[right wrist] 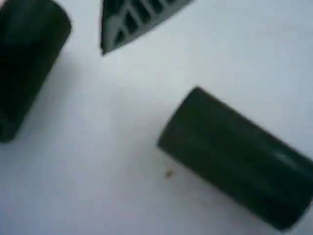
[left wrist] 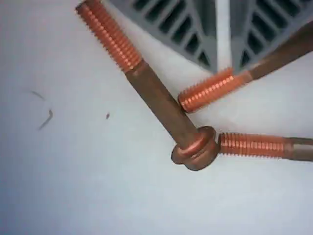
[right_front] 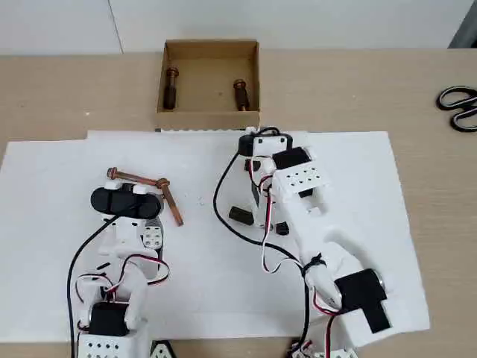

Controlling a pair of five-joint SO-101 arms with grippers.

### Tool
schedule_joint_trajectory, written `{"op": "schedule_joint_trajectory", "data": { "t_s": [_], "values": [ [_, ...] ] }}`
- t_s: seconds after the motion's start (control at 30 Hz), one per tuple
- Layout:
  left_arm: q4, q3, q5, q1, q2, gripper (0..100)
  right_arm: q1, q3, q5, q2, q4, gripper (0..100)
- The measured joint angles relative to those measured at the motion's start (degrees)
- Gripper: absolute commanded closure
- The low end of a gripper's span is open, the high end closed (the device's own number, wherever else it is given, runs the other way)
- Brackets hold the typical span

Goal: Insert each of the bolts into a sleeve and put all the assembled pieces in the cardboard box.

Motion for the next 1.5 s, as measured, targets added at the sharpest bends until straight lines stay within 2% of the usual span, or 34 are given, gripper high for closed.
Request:
{"op": "schedule_joint_trajectory", "data": {
  "t_s": [0.63,0.9,1.17,1.27,1.5],
  "values": [
    [0.0,0.0,0.0,0.0,0.0,99,1.49,1.76,0.79,3.96,-5.27,82.7],
    [0.0,0.0,0.0,0.0,0.0,99,1.85,1.76,1.76,4.04,-5.27,99.5],
    [0.0,0.0,0.0,0.0,0.0,99,2.2,1.76,2.37,4.04,-5.1,99.5],
    [0.0,0.0,0.0,0.0,0.0,99,2.11,-0.26,2.37,4.13,-2.37,99.5],
    [0.0,0.0,0.0,0.0,0.0,99,1.67,-14.68,2.46,4.22,12.13,99.5]
  ]
}}
